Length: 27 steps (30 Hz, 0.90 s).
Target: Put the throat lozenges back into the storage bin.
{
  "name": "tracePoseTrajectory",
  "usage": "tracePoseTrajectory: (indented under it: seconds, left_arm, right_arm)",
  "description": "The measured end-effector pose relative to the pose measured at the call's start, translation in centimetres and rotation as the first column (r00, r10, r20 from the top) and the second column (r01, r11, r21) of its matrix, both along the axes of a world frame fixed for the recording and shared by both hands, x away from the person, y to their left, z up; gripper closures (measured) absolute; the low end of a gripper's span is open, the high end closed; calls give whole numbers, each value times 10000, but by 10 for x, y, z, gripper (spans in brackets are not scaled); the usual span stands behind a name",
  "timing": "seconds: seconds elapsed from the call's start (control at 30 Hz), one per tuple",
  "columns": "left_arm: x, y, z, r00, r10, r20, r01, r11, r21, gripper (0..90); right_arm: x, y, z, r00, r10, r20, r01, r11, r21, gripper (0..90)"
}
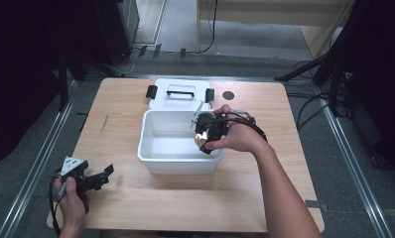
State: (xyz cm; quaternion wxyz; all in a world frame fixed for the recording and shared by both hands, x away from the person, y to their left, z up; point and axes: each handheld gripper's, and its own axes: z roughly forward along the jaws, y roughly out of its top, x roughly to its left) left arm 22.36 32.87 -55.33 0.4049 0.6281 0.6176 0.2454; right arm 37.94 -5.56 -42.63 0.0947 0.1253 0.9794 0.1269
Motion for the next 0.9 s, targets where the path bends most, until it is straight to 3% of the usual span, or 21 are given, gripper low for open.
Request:
tracePoseTrajectory:
  seconds: [0.37, 0.9]
  left_arm:
    - [0, 0, 0, 10000, -4, -4, 4, 10000, 7, 7]
    - [0, 0, 0, 10000, -39, -15, 39, 10000, 19, 7]
  right_arm:
    - [1, 12, -9, 9999, -108, -113, 96, 9948, -1016, 201]
    - [1, 19, -14, 9999, -161, 3, 160, 9905, -1368, 197]
